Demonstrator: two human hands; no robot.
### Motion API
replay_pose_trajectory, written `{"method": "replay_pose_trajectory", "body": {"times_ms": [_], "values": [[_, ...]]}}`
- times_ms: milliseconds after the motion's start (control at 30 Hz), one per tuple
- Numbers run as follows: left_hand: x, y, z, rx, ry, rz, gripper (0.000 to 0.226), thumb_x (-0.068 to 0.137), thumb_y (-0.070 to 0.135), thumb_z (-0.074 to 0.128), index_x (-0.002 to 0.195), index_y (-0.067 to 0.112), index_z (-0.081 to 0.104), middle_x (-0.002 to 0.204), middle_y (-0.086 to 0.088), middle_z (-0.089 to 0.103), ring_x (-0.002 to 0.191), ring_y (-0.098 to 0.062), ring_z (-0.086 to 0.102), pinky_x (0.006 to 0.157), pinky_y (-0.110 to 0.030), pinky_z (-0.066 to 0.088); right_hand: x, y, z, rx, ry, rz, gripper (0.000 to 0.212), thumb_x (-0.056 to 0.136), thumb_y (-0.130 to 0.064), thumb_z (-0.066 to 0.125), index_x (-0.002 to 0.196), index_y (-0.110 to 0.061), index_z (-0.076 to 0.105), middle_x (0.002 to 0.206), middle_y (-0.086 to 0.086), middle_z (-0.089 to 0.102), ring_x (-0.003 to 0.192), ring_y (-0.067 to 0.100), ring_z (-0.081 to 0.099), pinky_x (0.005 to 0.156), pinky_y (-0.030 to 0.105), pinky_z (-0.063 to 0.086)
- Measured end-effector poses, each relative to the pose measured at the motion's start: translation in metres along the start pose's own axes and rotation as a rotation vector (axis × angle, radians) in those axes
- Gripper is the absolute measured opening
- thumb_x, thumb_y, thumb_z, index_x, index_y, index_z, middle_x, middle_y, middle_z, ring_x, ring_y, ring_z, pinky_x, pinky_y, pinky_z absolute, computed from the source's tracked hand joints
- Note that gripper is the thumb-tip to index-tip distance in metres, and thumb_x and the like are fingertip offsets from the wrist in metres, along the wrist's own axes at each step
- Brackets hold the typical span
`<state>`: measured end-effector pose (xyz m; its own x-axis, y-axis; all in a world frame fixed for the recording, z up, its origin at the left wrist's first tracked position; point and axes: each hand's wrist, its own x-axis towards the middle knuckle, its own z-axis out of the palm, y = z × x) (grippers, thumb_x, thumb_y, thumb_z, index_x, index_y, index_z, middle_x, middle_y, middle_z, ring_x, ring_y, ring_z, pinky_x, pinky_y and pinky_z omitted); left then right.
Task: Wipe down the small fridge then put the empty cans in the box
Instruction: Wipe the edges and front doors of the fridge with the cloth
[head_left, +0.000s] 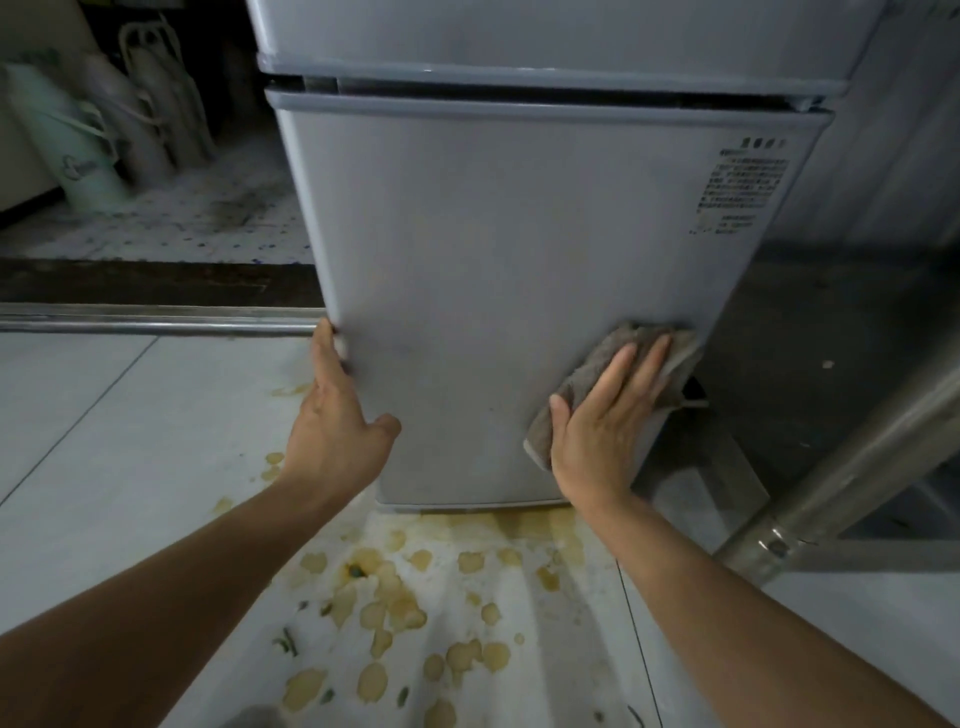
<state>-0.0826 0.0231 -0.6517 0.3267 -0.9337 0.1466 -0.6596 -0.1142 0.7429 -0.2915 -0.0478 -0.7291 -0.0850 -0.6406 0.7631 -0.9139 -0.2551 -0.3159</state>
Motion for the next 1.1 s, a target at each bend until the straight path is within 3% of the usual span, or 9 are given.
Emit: {"method": "replay_pose_trajectory", "body": {"times_ms": [200, 367, 467, 600, 733, 800, 900, 1000, 1100], "values": [[-0.002, -0.004, -0.006, -0.005, -0.029, 0.021, 0.102, 0.081, 0.002, 0.062, 0.147, 0.032, -0.01, 0.146, -0.005, 0.041, 0.127, -0.029, 0.048, 0.093, -0.042, 0.047, 0.051, -0.04, -0.007, 0.094, 0.235, -0.287, 0.057, 0.094, -0.027, 0.043, 0.142, -0.008, 0.019, 0.146, 0.02, 0.016, 0.134, 0.051, 0.014, 0.114, 0.058, 0.011], [0.0, -0.012, -0.006, 0.002, -0.03, 0.029, 0.104, 0.078, 0.005, 0.064, 0.145, 0.037, -0.008, 0.146, -0.004, 0.041, 0.117, -0.032, 0.056, 0.09, -0.043, 0.051, 0.0, -0.022, 0.023, -0.148, -0.016, -0.707, 0.079, 0.08, -0.026, 0.059, 0.145, -0.025, 0.014, 0.156, -0.003, 0.0, 0.141, 0.036, 0.003, 0.116, 0.05, 0.0], [0.001, -0.014, -0.01, -0.064, -0.074, 0.032, 0.103, 0.079, 0.005, 0.064, 0.144, 0.041, -0.006, 0.147, 0.0, 0.04, 0.121, -0.029, 0.053, 0.092, -0.044, 0.051, -0.019, -0.007, 0.029, -0.265, -0.148, -0.924, 0.091, 0.073, -0.005, 0.047, 0.149, -0.029, 0.005, 0.153, -0.009, 0.012, 0.146, 0.025, -0.012, 0.116, 0.044, -0.003], [0.004, -0.019, -0.017, -0.165, -0.128, 0.026, 0.099, 0.079, 0.004, 0.064, 0.145, 0.041, 0.002, 0.144, 0.003, 0.043, 0.131, -0.02, 0.044, 0.099, -0.046, 0.047, 0.011, -0.02, 0.011, -0.172, -0.148, -1.01, 0.101, 0.069, 0.0, 0.059, 0.151, -0.026, 0.004, 0.155, -0.01, 0.013, 0.147, 0.02, -0.007, 0.116, 0.041, 0.005], [0.008, -0.024, -0.022, -0.313, -0.104, -0.031, 0.083, 0.08, -0.002, 0.062, 0.143, 0.036, 0.023, 0.139, 0.003, 0.051, 0.13, -0.013, 0.046, 0.103, -0.041, 0.045, 0.06, -0.079, -0.008, 0.07, 0.095, -0.814, 0.061, 0.085, -0.003, 0.059, 0.139, -0.021, 0.039, 0.145, -0.005, 0.032, 0.141, 0.028, 0.019, 0.115, 0.047, 0.015], [0.008, -0.026, -0.024, -0.335, -0.091, -0.052, 0.079, 0.079, -0.006, 0.059, 0.141, 0.033, 0.028, 0.135, 0.002, 0.054, 0.127, -0.012, 0.048, 0.102, -0.038, 0.046, 0.058, -0.094, -0.002, 0.06, 0.147, -0.733, 0.063, 0.084, -0.004, 0.062, 0.14, -0.024, 0.042, 0.145, -0.006, 0.033, 0.14, 0.029, 0.021, 0.115, 0.047, 0.014], [0.007, -0.028, -0.029, -0.307, -0.111, -0.03, 0.077, 0.081, -0.005, 0.057, 0.142, 0.03, 0.026, 0.135, 0.001, 0.054, 0.127, -0.012, 0.049, 0.102, -0.038, 0.046, 0.027, -0.078, 0.018, -0.094, -0.003, -0.928, 0.075, 0.075, -0.006, 0.064, 0.142, -0.025, 0.038, 0.149, -0.007, 0.034, 0.146, 0.027, 0.01, 0.116, 0.049, 0.008], [0.005, -0.033, -0.033, -0.25, -0.123, -0.038, 0.077, 0.083, 0.0, 0.059, 0.144, 0.03, 0.023, 0.142, -0.001, 0.046, 0.129, -0.017, 0.046, 0.104, -0.041, 0.044, 0.004, -0.063, 0.031, -0.266, -0.207, -1.189, 0.068, 0.078, 0.0, 0.047, 0.141, -0.024, 0.041, 0.149, -0.003, 0.038, 0.141, 0.024, 0.02, 0.111, 0.046, 0.016], [0.001, -0.04, -0.04, -0.218, -0.106, -0.038, 0.077, 0.084, 0.001, 0.059, 0.144, 0.031, 0.022, 0.142, 0.0, 0.046, 0.128, -0.017, 0.045, 0.104, -0.042, 0.044, 0.006, -0.072, 0.022, -0.307, -0.272, -1.234, 0.068, 0.076, -0.002, 0.039, 0.141, -0.022, 0.039, 0.15, -0.004, 0.027, 0.139, 0.025, 0.022, 0.11, 0.046, 0.021]]}}
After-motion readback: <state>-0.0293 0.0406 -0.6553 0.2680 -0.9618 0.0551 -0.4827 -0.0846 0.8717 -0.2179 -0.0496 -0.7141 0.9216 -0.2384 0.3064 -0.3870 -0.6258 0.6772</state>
